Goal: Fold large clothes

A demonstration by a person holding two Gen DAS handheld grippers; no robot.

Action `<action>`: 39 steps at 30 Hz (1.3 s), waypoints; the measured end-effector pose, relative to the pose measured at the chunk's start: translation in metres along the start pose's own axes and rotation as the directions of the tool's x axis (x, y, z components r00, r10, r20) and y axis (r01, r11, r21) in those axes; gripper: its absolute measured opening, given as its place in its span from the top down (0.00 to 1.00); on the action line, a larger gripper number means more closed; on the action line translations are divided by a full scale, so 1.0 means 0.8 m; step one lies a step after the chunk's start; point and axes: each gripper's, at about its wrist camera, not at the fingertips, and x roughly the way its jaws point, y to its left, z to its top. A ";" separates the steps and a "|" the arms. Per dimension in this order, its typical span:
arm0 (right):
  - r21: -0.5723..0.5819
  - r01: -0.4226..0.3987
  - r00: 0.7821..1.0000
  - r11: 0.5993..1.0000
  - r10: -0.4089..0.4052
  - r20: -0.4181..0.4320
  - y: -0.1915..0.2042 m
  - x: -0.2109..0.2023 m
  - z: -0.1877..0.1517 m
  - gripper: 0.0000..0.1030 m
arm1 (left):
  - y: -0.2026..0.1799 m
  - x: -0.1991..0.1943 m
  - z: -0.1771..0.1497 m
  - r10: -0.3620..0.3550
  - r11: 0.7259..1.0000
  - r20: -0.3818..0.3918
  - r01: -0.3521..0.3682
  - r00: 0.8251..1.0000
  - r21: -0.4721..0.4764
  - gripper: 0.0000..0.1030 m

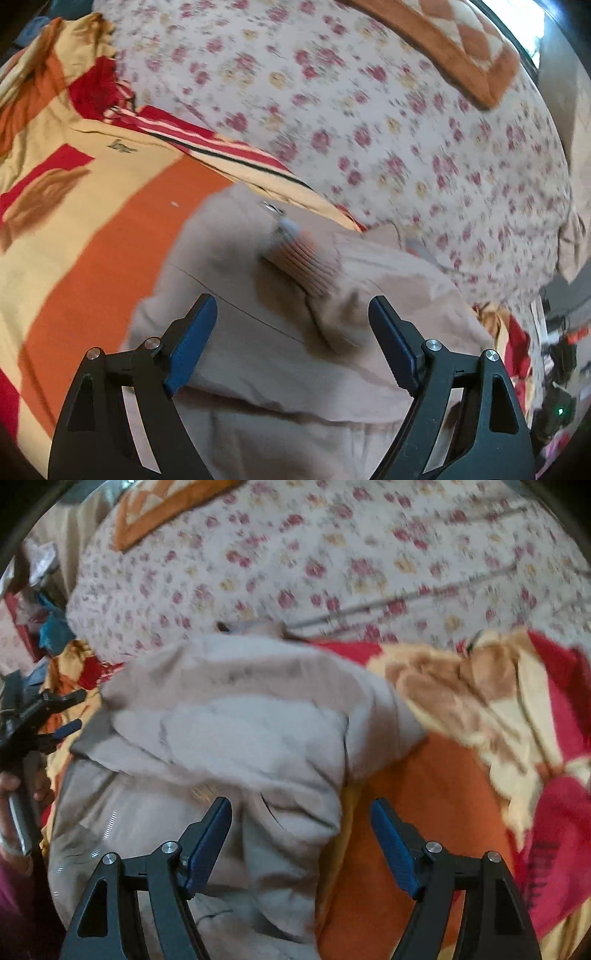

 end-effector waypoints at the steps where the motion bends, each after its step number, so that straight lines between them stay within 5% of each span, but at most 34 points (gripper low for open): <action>1: -0.015 0.004 1.000 1.000 -0.004 0.012 0.002 -0.002 0.001 0.27 | -0.003 0.004 -0.002 0.004 1.000 -0.007 -0.004 1.000 0.004 0.18; 5: -0.046 0.032 0.995 0.998 -0.027 0.098 0.007 -0.018 0.005 0.32 | -0.013 0.030 -0.007 -0.003 1.000 -0.043 0.003 0.999 0.006 0.18; 6: -0.034 0.021 0.994 0.999 -0.017 0.107 0.006 -0.017 0.007 0.38 | -0.013 0.037 -0.008 -0.009 1.000 -0.048 0.009 0.999 0.004 0.20; 7: -0.020 0.019 0.994 1.000 -0.017 0.106 0.005 -0.016 0.008 0.57 | -0.014 0.045 -0.009 -0.018 1.000 -0.059 0.018 0.998 0.004 0.25; 9: -0.014 0.041 0.996 0.999 -0.039 0.083 0.005 -0.007 0.009 0.73 | -0.017 0.060 -0.011 -0.032 0.999 -0.088 0.034 0.996 0.015 0.58; 11: -0.034 0.070 0.994 0.997 -0.066 0.090 0.011 -0.011 0.006 0.90 | -0.016 0.067 -0.011 -0.054 0.998 -0.109 0.056 0.993 0.016 0.76; 12: -0.034 0.062 0.993 0.998 -0.058 0.103 0.014 -0.019 0.004 0.90 | -0.016 0.065 -0.011 -0.067 0.997 -0.107 0.070 0.992 0.021 0.84; 17: -0.063 0.011 0.994 0.998 -0.004 0.113 0.035 -0.056 -0.021 0.94 | -0.024 0.014 -0.012 -0.122 0.988 -0.078 0.128 0.990 0.086 0.93; 22: -0.120 0.032 0.998 0.992 -0.037 -0.045 0.045 -0.026 -0.058 0.94 | -0.008 -0.021 -0.023 -0.060 0.990 -0.095 0.071 0.994 0.124 0.94; 26: 0.057 -0.101 0.995 0.993 0.100 0.016 0.008 -0.063 -0.059 0.88 | 0.019 -0.015 -0.037 -0.020 0.996 -0.108 0.030 0.994 0.088 0.94; 27: 0.110 -0.142 0.989 0.984 0.136 0.057 -0.005 -0.076 -0.060 0.81 | 0.024 -0.017 -0.036 -0.045 0.997 -0.110 0.052 0.993 0.061 0.93; 28: 0.164 -0.167 0.984 0.972 0.152 0.098 -0.018 -0.086 -0.060 0.53 | 0.027 -0.018 -0.032 -0.074 0.997 -0.105 0.077 0.992 0.025 0.90; 29: 0.217 -0.169 0.981 0.961 0.143 0.133 -0.032 -0.093 -0.058 0.27 | 0.026 -0.020 -0.028 -0.090 0.996 -0.094 0.092 0.991 0.011 0.77; 30: 0.267 -0.155 0.981 0.951 0.117 0.153 -0.045 -0.096 -0.055 0.22 | 0.024 -0.021 -0.025 -0.095 0.995 -0.086 0.096 0.992 0.007 0.54; 33: 0.340 -0.147 0.986 0.929 0.112 0.119 -0.066 -0.072 -0.033 0.23 | 0.012 -0.026 -0.016 -0.110 0.994 -0.035 0.110 0.993 -0.017 0.32; 39: 0.453 -0.156 0.987 0.878 0.128 0.092 -0.090 0.003 0.015 0.23 | -0.031 0.026 -0.004 -0.001 0.999 -0.109 0.005 0.994 0.032 0.29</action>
